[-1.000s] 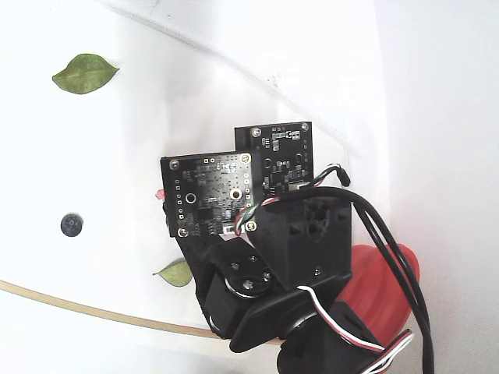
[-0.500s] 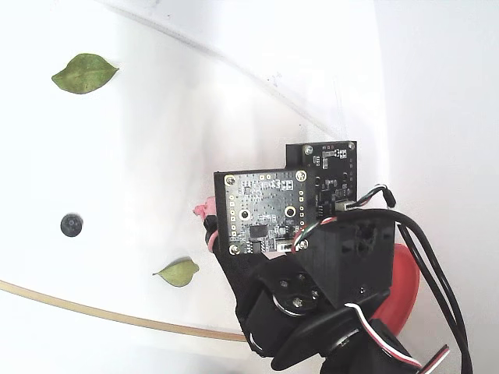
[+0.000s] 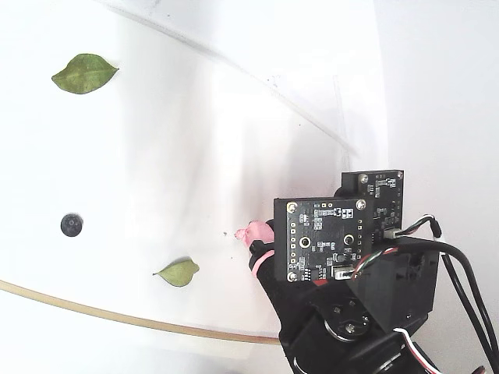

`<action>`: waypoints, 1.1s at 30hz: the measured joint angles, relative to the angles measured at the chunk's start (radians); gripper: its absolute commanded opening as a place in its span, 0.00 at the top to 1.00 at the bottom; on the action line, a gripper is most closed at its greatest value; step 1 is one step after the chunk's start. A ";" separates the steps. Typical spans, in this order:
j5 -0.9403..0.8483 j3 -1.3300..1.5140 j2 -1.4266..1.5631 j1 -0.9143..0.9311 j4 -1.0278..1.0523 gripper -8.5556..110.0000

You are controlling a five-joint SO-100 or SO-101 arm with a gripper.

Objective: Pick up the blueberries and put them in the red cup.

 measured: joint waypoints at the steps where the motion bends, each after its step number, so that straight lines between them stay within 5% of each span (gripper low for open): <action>1: 0.000 0.000 0.014 0.006 0.014 0.83; 33: 0.032 0.052 0.382 0.183 0.319 0.83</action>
